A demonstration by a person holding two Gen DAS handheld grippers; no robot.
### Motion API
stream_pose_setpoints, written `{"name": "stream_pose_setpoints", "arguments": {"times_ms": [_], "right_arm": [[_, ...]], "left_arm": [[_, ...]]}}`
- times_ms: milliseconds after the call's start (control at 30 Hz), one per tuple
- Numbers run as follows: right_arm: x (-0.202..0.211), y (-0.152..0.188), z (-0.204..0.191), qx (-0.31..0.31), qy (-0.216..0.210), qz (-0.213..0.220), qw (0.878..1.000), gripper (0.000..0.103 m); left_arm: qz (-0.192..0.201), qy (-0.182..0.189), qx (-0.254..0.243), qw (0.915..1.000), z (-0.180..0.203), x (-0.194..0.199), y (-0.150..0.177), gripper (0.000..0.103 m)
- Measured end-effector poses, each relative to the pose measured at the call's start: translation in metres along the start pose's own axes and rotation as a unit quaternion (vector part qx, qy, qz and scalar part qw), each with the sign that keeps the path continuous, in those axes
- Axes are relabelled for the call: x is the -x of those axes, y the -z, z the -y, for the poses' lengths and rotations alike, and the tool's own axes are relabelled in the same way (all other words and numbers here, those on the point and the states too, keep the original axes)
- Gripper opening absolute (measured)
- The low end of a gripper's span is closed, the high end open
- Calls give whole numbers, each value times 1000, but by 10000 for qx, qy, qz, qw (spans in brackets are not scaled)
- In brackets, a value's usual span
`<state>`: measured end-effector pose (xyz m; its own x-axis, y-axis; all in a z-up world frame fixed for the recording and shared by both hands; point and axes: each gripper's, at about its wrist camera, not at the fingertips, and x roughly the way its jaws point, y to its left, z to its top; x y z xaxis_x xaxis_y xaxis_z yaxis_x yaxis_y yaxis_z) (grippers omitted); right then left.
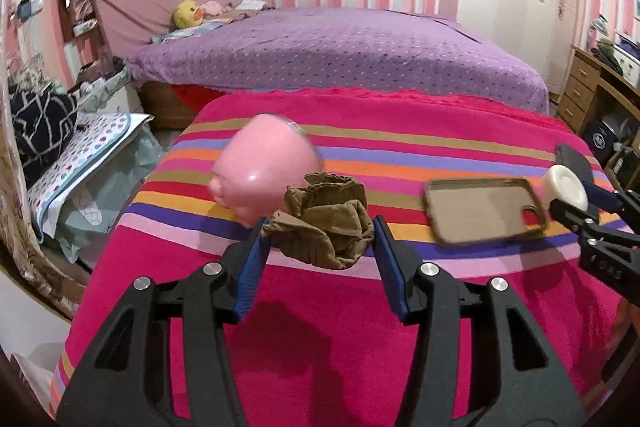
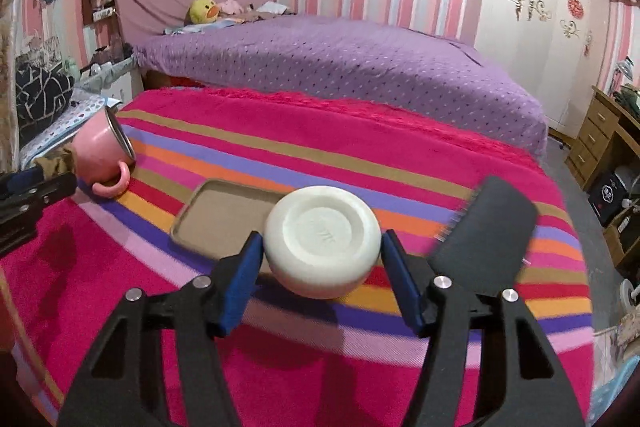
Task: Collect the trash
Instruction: 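Grasp the white round lid from the tray with the right gripper, then carry the brown paper bag and white lid over the blue basket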
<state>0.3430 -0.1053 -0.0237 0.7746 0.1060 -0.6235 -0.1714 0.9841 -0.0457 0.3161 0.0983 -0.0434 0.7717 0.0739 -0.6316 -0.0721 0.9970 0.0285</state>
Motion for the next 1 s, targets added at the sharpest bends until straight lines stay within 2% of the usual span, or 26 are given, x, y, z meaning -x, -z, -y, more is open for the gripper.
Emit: {"name": "stream_pose_setpoints", "arguments": {"times_ms": [167, 300, 567, 800, 1000], "right_arm": [[48, 19, 36, -147, 183, 153, 9996, 60], [88, 41, 68, -319, 342, 235, 9986, 60], [154, 76, 119, -507, 649, 432, 9957, 60], [189, 106, 139, -514, 881, 566, 9932, 60], [196, 127, 152, -516, 877, 565, 9932, 60]], "left_arm": [[173, 157, -333, 9992, 37, 27, 4, 50], [210, 430, -288, 9984, 62, 48, 8, 50], [355, 493, -510, 9968, 119, 90, 39, 50], [429, 683, -428, 9958, 144, 118, 59, 51], [553, 684, -438, 9952, 163, 134, 75, 51]]}}
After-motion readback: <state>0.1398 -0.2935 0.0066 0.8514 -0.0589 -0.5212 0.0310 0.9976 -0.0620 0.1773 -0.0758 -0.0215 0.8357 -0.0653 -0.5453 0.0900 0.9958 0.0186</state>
